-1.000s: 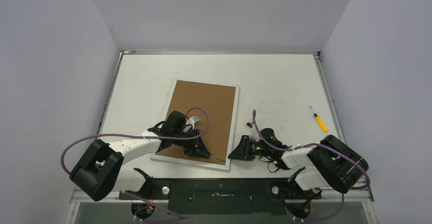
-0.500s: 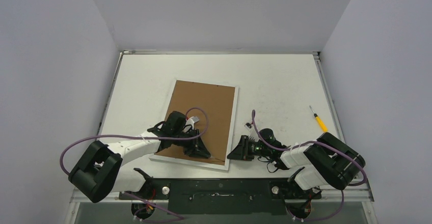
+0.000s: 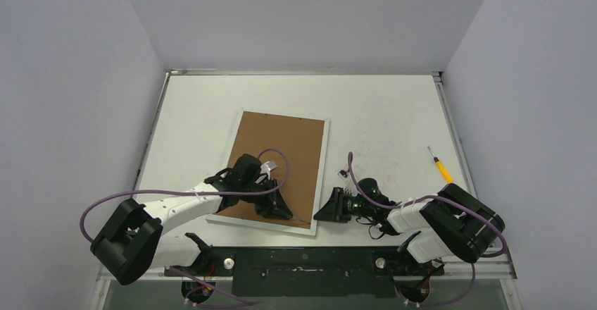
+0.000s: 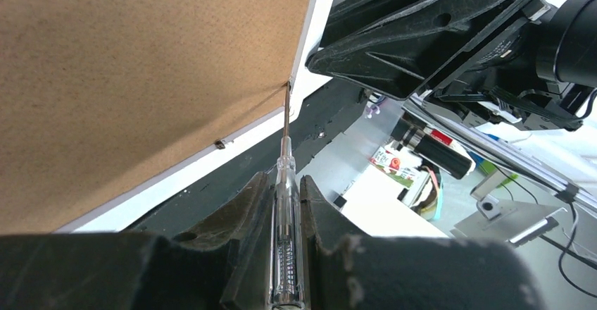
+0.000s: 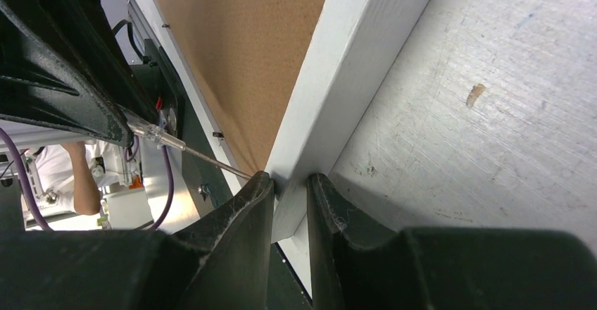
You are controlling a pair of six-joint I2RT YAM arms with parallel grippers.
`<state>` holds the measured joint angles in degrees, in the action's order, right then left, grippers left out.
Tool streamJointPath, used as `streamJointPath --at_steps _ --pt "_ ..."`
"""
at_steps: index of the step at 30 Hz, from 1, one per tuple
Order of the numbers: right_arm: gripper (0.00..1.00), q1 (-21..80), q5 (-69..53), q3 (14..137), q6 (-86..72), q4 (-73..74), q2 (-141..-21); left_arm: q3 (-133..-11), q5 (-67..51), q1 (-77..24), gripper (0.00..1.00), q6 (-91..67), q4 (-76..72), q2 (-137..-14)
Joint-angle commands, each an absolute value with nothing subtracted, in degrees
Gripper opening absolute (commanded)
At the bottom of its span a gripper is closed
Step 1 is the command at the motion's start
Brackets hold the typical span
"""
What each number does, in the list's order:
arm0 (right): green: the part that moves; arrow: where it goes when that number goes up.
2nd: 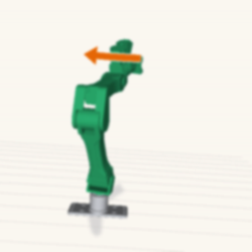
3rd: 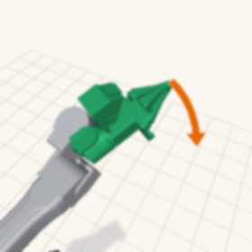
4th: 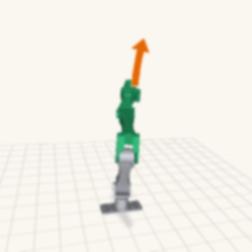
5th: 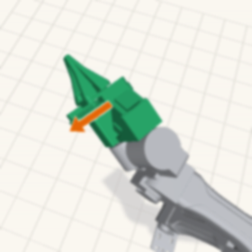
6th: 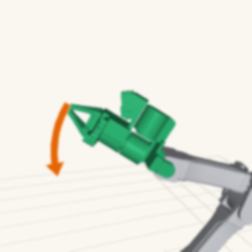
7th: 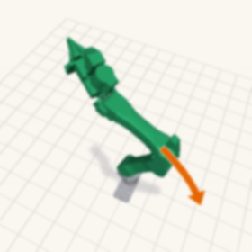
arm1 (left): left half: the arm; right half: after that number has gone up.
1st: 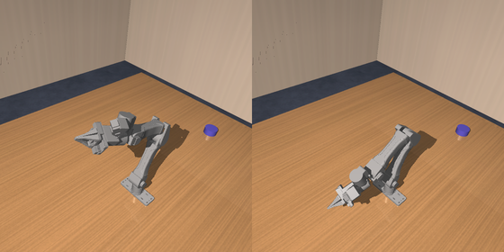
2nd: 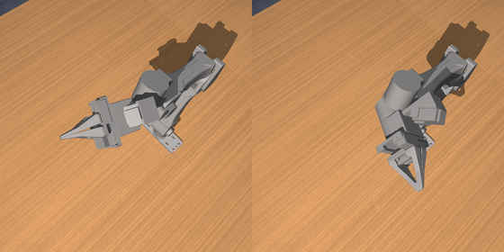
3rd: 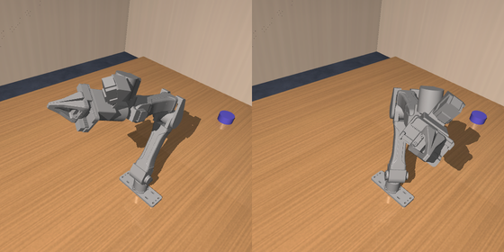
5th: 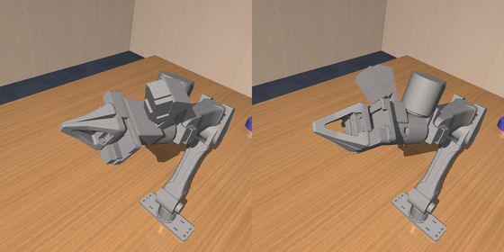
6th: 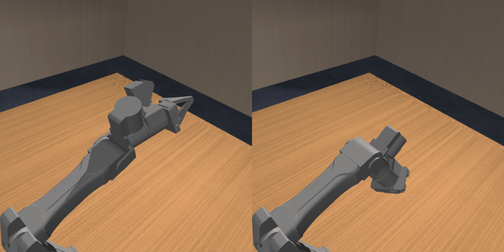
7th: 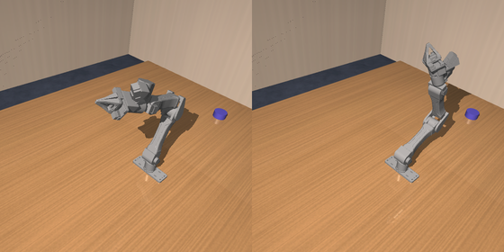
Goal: Take the photo out of the frame
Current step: Release the photo frame item from the photo frame.
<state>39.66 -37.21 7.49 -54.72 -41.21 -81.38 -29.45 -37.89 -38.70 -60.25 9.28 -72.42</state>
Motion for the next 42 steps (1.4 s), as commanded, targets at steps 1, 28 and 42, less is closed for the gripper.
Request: streamJointPath --at_steps 1,28,42 --pt "0.19 43.7 -34.6 8.7 -53.8 -42.4 -81.2 -33.6 -34.7 -44.5 0.00 -63.7 7.7 -70.6" --pt "0.16 50.7 -23.4 15.3 -51.0 -29.0 -75.8 -71.4 -11.2 -67.9 0.00 -59.8 38.8 -90.3" --pt "0.44 43.0 -20.8 23.0 -39.0 -7.3 -62.2 -66.4 -5.0 -55.6 0.00 -54.7 48.9 -73.7"
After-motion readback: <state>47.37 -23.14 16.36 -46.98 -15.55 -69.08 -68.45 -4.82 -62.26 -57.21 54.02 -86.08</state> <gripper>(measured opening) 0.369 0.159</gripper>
